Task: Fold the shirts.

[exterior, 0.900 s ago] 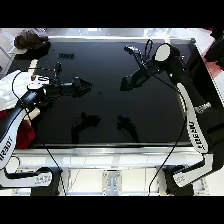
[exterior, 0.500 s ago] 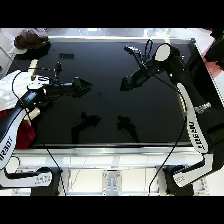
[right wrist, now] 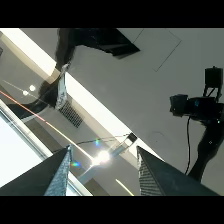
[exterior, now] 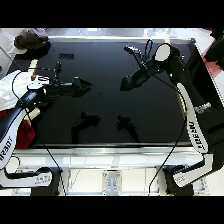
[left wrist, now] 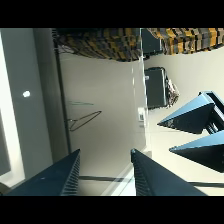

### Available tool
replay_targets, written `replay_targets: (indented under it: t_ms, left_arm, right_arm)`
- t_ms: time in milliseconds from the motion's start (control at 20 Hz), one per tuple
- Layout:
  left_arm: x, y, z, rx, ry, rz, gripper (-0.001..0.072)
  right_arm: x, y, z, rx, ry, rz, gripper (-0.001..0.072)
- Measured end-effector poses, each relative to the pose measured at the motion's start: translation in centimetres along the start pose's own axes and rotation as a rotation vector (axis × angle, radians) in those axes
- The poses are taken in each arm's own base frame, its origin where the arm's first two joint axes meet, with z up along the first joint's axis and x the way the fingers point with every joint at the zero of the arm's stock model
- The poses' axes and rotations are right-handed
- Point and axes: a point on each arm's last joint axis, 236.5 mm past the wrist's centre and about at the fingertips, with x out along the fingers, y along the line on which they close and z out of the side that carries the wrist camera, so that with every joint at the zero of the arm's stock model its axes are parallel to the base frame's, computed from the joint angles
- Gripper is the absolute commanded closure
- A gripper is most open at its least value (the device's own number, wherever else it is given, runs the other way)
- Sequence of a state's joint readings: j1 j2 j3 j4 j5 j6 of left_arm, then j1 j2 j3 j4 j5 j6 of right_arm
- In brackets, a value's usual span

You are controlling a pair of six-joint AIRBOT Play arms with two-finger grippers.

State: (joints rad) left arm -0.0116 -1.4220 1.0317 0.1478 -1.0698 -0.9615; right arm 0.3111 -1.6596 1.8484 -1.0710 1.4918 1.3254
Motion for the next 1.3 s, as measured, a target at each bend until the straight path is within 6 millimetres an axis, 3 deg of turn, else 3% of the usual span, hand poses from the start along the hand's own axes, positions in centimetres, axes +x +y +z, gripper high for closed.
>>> replay_targets:
  t_ms: [200,250,350,450,550,700,950,1000,1100,1300]
  left_arm:
    - [-0.1,0.5,0.6,-0.003,-0.025,0.017,0.0346]
    - [-0.5,1.0,1.5,-0.006,-0.058,0.035,0.0334]
    - [-2.7,3.0,5.4,-0.045,-0.203,0.083,0.0334]
    - [-7.2,4.7,9.8,-0.088,-0.364,0.104,0.0337]
    - [-12.9,6.0,13.3,-0.054,-0.489,0.136,0.0343]
    - [-20.9,6.4,15.5,0.159,-0.559,0.278,0.0344]
    - [-31.5,6.9,16.3,0.518,-0.543,0.788,0.0332]
    - [-33.7,7.3,16.4,0.529,-0.554,0.888,0.0283]
    - [-36.9,8.8,16.1,0.498,-0.551,1.043,0.0111]
    - [-41.6,13.5,13.9,0.355,-0.481,1.286,0.0110]
  right_arm:
    - [0.0,0.0,0.1,0.000,-0.005,-0.001,0.0268]
    - [0.0,0.0,0.3,0.000,-0.012,-0.002,0.0268]
    - [0.0,-0.1,0.4,0.000,-0.019,-0.003,0.0268]
    - [0.0,-0.1,0.6,0.000,-0.024,-0.003,0.0268]
    - [0.0,-0.1,0.7,0.000,-0.029,-0.005,0.0268]
    - [-0.1,-0.3,1.6,0.000,-0.067,-0.015,0.0268]
    - [-0.4,-1.0,4.2,0.000,-0.178,-0.043,0.0267]
    - [-0.5,-1.1,4.6,0.000,-0.198,-0.048,0.0267]
    - [-0.8,-1.3,5.5,-0.001,-0.236,-0.058,0.0268]
    - [-1.9,-1.0,6.9,-0.016,-0.287,-0.067,0.0268]
